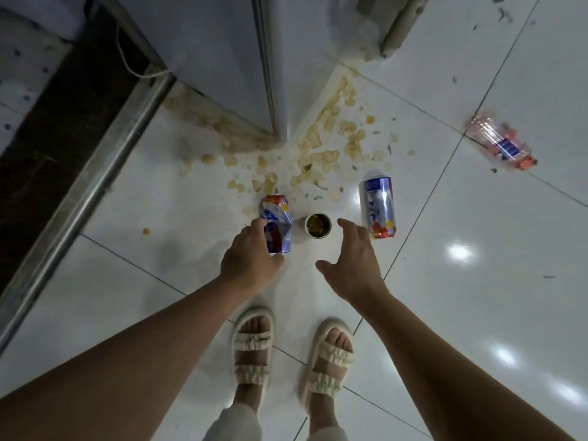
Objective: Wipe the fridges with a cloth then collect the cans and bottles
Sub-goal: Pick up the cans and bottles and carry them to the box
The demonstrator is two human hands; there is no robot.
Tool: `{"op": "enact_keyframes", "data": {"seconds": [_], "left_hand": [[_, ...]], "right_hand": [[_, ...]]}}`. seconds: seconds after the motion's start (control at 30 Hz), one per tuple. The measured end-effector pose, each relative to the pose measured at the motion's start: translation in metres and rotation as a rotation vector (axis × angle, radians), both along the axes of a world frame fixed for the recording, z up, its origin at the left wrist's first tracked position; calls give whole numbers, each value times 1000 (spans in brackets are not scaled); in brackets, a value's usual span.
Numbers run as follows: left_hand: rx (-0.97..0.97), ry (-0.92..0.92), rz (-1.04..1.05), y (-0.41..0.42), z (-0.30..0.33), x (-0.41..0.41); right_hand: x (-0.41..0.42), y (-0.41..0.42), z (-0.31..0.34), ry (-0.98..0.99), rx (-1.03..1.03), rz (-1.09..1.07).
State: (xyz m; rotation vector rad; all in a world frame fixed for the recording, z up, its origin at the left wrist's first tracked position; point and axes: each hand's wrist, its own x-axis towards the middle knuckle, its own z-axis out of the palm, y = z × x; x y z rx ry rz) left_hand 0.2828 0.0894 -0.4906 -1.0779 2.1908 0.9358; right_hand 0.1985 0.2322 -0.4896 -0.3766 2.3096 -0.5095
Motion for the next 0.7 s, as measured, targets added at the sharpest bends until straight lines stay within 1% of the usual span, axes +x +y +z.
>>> {"op": "enact_keyframes", "data": {"seconds": [0.13, 0.27, 0.4, 0.57, 0.7], "left_hand": [[-36, 40, -5, 4, -62, 0], [-66, 21, -22, 10, -120, -3], [-86, 25, 82, 13, -168, -8], [-125, 9, 192, 19, -217, -15], [-100, -59, 227, 24, -238, -19]], "right_hand": [[-5, -4, -63, 38, -29, 13], [-12, -7, -121, 51, -15, 44], [-16, -9, -167, 86, 0, 40], [-15, -9, -207, 177, -62, -10], [-12, -7, -217, 206, -140, -33]]}}
